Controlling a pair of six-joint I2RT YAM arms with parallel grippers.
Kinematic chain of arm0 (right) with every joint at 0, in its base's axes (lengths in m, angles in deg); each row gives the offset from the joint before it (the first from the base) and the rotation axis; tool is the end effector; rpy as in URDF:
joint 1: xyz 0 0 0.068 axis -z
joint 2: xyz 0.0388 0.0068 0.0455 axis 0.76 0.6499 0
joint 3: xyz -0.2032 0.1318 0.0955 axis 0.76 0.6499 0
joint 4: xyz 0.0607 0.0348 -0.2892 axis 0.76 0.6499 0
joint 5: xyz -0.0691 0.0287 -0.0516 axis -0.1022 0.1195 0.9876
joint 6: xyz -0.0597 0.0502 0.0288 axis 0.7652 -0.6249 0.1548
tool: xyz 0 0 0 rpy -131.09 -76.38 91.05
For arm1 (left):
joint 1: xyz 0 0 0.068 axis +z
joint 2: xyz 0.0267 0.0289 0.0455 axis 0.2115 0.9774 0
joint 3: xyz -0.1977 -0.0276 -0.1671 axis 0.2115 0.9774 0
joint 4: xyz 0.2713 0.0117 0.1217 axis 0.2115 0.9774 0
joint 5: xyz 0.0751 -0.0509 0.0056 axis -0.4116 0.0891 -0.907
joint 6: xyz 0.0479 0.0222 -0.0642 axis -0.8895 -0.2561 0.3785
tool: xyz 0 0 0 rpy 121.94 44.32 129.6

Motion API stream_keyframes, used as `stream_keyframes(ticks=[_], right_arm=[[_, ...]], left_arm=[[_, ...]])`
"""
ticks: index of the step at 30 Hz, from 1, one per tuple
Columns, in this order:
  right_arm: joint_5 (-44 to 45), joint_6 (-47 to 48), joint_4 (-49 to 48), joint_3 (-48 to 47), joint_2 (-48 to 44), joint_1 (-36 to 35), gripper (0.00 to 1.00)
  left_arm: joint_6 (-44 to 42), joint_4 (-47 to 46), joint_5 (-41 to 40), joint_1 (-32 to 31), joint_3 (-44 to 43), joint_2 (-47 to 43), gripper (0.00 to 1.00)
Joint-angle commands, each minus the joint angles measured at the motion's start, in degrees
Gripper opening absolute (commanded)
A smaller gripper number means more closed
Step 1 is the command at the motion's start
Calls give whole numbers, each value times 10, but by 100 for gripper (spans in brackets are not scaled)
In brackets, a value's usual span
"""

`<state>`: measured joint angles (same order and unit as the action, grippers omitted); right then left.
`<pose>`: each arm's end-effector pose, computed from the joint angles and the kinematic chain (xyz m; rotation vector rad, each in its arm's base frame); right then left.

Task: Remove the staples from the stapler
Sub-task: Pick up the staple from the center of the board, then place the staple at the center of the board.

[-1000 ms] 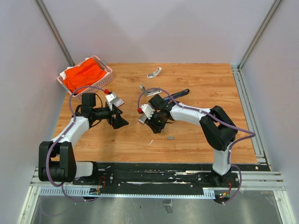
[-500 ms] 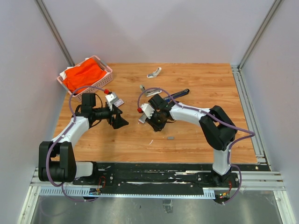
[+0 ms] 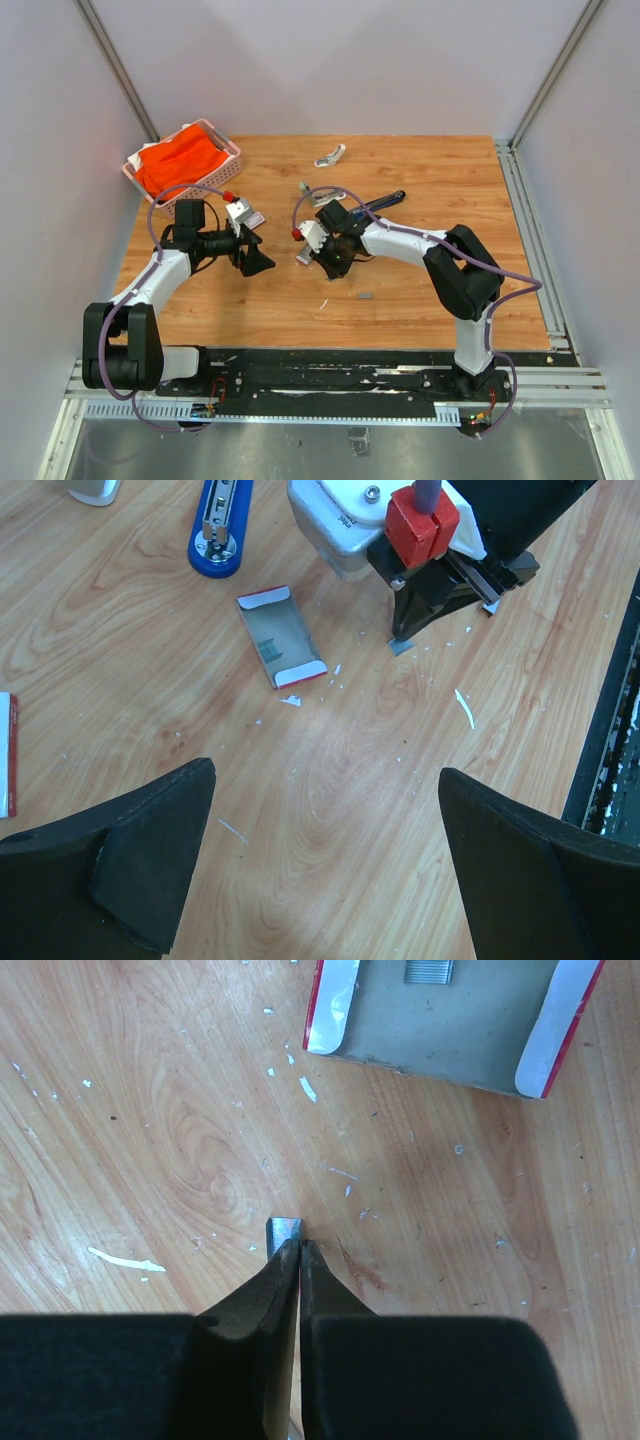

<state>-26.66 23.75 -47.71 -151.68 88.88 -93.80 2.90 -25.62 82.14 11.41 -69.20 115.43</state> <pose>0.3038 0.3257 0.1020 -1.4064 2.2624 0.5524 0.2985 -0.0644 0.1674 0.9171 1.8810 -0.8762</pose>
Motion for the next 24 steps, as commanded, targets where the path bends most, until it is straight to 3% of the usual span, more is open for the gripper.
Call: stream_keyframes(ticks=[1, 17, 24], right_arm=[[-6, 7, 16, -9, 17, 7, 2], [-24, 15, 49, -102, 19, 14, 1], [-9, 7, 56, -179, 78, 14, 1]], left_arm=[[-7, -2, 7, 7, 7, 0, 98], [-8, -1, 9, 7, 6, 6, 98], [-11, 2, 11, 7, 5, 8, 98]])
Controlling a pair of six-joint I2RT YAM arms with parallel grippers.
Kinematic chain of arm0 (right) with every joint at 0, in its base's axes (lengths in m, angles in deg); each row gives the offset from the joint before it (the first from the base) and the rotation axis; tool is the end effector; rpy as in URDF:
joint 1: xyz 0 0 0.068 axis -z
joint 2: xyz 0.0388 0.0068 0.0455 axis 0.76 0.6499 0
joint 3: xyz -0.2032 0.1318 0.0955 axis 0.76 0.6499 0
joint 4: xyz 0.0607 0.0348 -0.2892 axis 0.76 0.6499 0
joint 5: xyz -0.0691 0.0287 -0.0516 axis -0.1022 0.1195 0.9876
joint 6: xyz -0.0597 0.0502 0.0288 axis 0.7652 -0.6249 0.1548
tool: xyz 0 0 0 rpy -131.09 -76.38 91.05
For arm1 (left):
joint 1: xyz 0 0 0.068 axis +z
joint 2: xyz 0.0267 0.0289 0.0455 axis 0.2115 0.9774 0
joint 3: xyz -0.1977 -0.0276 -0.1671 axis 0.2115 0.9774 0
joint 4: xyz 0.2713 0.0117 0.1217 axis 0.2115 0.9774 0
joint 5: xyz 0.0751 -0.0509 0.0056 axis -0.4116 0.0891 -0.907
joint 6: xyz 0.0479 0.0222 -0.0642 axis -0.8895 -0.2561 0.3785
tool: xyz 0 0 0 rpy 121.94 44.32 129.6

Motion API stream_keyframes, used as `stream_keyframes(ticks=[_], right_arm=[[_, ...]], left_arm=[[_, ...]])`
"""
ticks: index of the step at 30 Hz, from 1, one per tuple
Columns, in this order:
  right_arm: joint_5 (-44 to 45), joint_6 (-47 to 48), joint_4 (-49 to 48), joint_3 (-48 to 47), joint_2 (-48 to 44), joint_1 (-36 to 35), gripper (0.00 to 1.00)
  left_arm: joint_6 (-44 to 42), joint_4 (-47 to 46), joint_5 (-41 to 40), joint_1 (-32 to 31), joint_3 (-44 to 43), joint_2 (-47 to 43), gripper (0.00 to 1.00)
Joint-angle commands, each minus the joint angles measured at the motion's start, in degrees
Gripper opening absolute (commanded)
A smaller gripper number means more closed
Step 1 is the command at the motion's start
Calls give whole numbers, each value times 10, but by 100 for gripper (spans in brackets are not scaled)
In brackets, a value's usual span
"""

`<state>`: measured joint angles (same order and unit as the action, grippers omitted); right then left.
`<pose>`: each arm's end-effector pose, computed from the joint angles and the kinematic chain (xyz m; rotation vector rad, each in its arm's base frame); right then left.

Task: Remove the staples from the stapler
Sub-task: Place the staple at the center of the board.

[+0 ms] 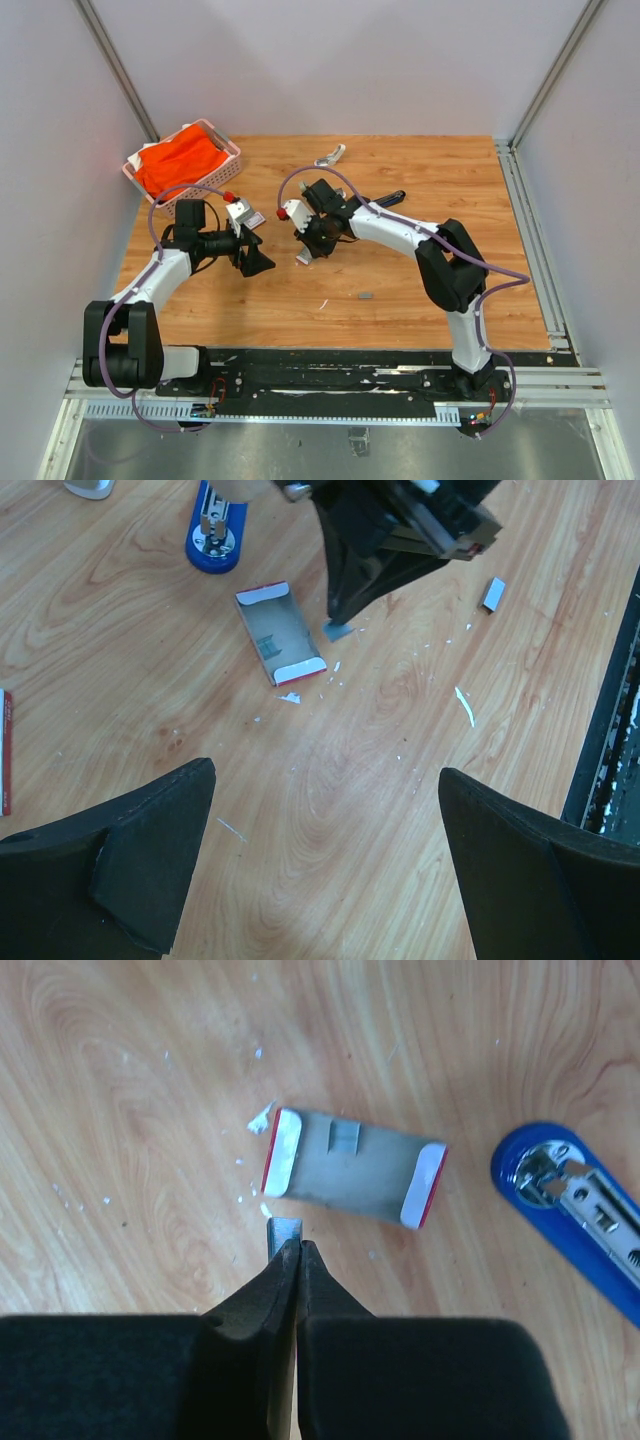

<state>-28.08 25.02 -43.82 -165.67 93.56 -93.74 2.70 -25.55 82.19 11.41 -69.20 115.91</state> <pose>0.3359 0.3588 0.1456 -1.4020 2.1486 0.5885 0.2988 -0.0644 0.1650 0.9178 1.8866 -0.8808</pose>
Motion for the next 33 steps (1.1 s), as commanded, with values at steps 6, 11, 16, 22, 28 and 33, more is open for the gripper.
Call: stream_keyframes(ticks=[6, 11, 16, 22, 28, 33], right_arm=[[9, -8, 28, -87, 74, 13, 0], [13, -8, 28, -93, 83, 13, 1], [20, -7, 28, -88, 84, 12, 1], [22, -9, 24, -88, 91, 12, 2], [20, -16, 20, -91, 95, 12, 2], [20, -18, 20, -91, 95, 12, 3]], left_arm=[[-11, 3, 12, 7, 5, 0, 98], [-12, 4, 16, 7, 5, 2, 98], [-13, 5, 18, 7, 5, 3, 98], [-13, 5, 19, 7, 4, 3, 98], [-14, 6, 18, 7, 4, 3, 98], [-15, 6, 18, 7, 4, 4, 98]])
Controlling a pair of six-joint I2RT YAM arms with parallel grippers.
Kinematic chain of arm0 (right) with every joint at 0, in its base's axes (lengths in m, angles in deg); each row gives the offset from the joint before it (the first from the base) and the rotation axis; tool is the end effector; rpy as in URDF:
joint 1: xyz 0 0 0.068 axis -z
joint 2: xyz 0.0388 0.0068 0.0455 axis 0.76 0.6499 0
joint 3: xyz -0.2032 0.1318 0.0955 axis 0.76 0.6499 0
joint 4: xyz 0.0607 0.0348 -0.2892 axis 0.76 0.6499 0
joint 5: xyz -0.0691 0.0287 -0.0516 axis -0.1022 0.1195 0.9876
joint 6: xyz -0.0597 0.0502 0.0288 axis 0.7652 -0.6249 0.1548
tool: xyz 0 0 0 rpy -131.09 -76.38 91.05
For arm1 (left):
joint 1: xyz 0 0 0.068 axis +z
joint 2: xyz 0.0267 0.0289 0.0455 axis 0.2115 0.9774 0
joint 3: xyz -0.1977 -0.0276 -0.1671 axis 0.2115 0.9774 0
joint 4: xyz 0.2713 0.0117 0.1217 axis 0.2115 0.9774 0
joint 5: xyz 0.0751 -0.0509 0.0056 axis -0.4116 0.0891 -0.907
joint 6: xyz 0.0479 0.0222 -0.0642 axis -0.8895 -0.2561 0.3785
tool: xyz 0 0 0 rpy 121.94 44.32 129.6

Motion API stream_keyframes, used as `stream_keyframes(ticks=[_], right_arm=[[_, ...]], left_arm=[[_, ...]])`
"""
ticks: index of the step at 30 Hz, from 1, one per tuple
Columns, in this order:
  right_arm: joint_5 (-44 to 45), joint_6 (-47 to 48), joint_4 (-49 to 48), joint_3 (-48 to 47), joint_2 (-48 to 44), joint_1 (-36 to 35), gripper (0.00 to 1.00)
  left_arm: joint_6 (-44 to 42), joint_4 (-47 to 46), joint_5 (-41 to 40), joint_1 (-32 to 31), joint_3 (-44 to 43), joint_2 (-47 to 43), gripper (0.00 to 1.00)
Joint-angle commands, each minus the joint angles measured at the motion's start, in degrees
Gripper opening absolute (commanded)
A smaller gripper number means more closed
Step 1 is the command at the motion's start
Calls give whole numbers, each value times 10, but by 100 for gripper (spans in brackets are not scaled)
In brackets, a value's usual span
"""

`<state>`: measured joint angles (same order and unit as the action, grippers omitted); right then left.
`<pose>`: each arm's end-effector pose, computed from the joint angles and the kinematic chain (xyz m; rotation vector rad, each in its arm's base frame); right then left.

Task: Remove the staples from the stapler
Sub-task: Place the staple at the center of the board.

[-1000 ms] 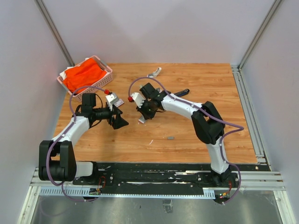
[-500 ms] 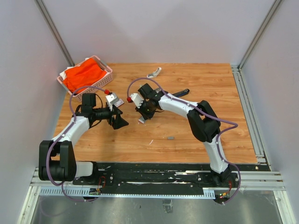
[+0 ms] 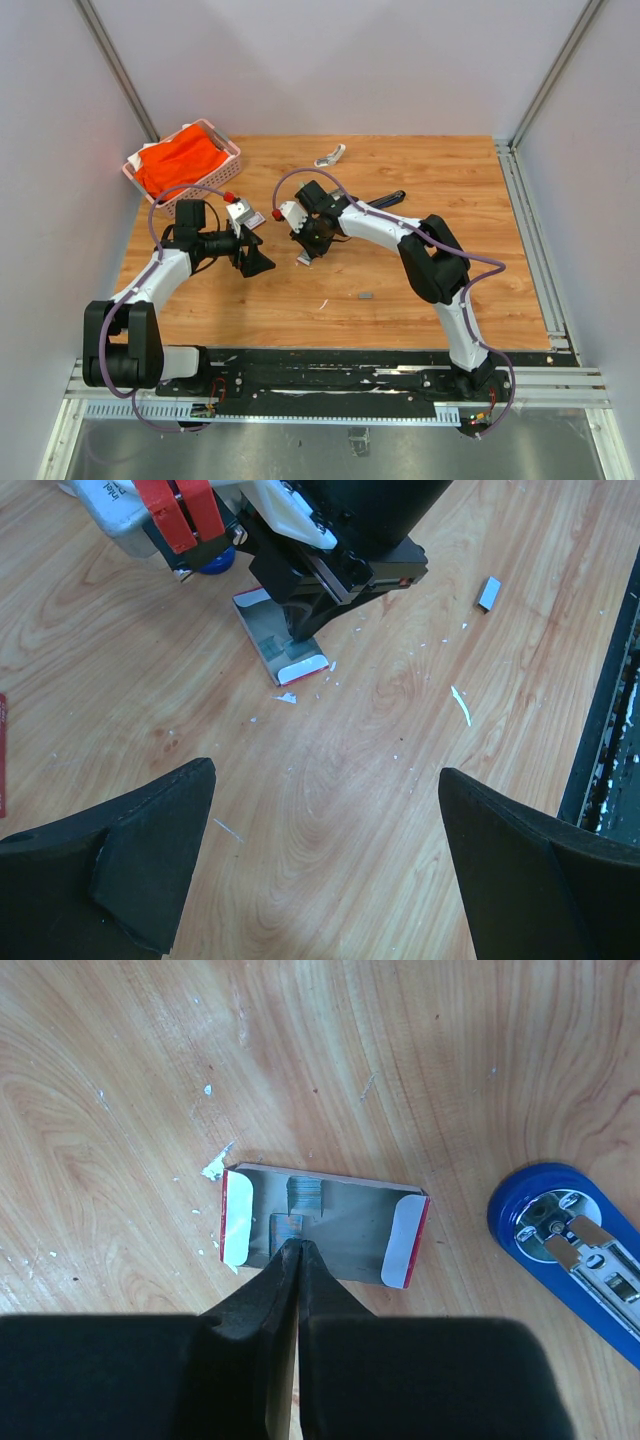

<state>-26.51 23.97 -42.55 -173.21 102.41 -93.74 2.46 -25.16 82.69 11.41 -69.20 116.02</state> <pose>0.3562 0.3760 0.1156 -1.3904 2.2126 0.5545 0.2979 -0.0648 0.1643 0.9213 1.8859 -0.8926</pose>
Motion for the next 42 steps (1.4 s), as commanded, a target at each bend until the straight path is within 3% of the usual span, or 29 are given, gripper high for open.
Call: stream_keyframes(ticks=[1, 14, 22, 27, 42], right_arm=[[4, -7, 7, -16, 6, 12, 3], [9, -7, 11, -33, -19, 12, 13], [13, 3, 13, -38, -34, 12, 32], [-2, 4, 12, -34, -20, 12, 60], [-7, 20, 10, -26, 3, -2, 67]], left_arm=[[-12, 2, 13, 7, 4, 3, 98], [-14, 3, 13, 7, 4, 7, 98], [-15, 3, 12, 7, 4, 8, 98], [-15, 4, 12, 7, 2, 9, 98], [-19, 17, 17, 21, -2, -17, 98]])
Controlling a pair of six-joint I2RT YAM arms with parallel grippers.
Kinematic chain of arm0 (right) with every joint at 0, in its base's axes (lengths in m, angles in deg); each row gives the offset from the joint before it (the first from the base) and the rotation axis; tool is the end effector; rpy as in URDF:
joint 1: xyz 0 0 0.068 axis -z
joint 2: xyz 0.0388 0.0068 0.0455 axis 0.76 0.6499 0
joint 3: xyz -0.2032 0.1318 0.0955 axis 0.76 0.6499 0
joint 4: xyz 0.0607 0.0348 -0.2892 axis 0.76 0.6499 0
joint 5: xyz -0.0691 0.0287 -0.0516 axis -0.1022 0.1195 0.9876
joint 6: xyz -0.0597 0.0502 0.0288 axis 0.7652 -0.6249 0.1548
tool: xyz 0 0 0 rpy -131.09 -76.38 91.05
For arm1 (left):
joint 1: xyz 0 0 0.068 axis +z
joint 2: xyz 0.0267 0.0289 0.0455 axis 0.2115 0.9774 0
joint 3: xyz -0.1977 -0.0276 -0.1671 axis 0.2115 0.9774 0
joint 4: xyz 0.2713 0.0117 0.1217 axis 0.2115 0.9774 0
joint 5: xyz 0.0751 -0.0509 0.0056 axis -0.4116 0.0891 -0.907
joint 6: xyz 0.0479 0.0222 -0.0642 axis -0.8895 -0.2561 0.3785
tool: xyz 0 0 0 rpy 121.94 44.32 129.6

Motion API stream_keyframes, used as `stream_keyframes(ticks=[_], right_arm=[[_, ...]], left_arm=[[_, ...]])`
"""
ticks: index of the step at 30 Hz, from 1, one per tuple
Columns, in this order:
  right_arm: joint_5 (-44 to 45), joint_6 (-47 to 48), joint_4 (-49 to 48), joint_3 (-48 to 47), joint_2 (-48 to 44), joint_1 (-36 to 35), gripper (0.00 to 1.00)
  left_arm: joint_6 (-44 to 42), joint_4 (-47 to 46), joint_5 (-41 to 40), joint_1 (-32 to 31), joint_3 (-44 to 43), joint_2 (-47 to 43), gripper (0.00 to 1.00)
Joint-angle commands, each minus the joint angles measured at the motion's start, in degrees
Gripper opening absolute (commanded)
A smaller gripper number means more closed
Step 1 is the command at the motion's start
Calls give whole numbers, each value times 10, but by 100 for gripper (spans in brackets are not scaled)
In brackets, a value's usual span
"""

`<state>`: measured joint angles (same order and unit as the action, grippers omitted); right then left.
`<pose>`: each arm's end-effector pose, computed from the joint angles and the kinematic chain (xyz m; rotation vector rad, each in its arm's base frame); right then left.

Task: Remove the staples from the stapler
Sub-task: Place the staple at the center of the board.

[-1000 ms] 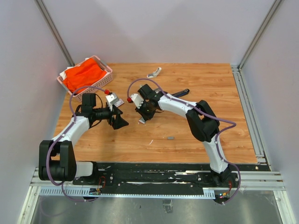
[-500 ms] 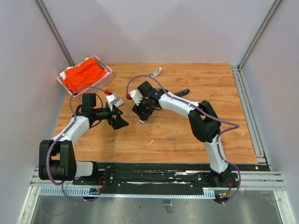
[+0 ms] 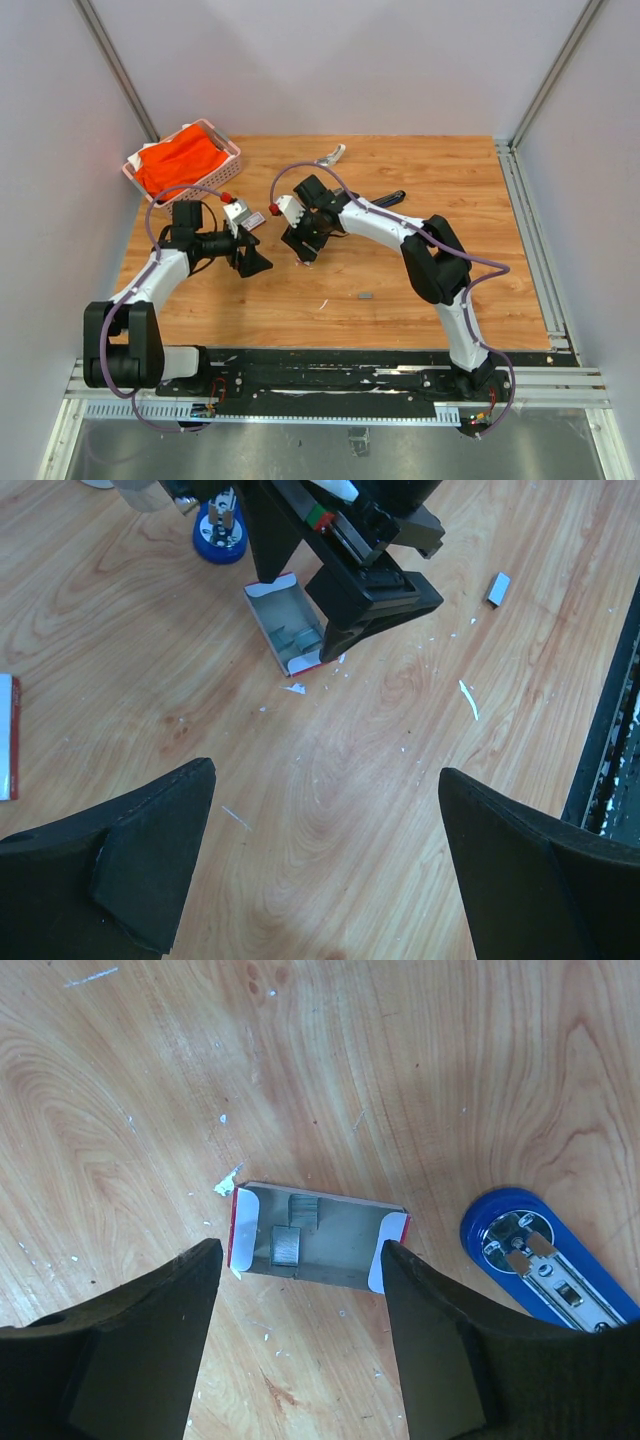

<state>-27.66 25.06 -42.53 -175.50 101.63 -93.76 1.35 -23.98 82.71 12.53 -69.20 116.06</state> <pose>0.3604 0.3822 0.1371 -1.3976 2.1416 0.5799 0.2975 -0.0590 0.1625 0.9123 1.8979 -0.8828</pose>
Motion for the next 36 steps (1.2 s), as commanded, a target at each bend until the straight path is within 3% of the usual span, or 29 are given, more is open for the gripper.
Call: stream_keyframes(ticks=[1, 26, 36], right_arm=[[6, 11, 9, -2, 11, -4, 67], [31, 8, 9, -9, 40, -31, 68], [39, 9, 11, -5, 36, -35, 57]], left_arm=[[-8, 5, 17, 11, -3, -20, 98], [-17, 9, 19, 17, 0, -30, 98], [-16, 9, 17, 17, 0, -29, 98]])
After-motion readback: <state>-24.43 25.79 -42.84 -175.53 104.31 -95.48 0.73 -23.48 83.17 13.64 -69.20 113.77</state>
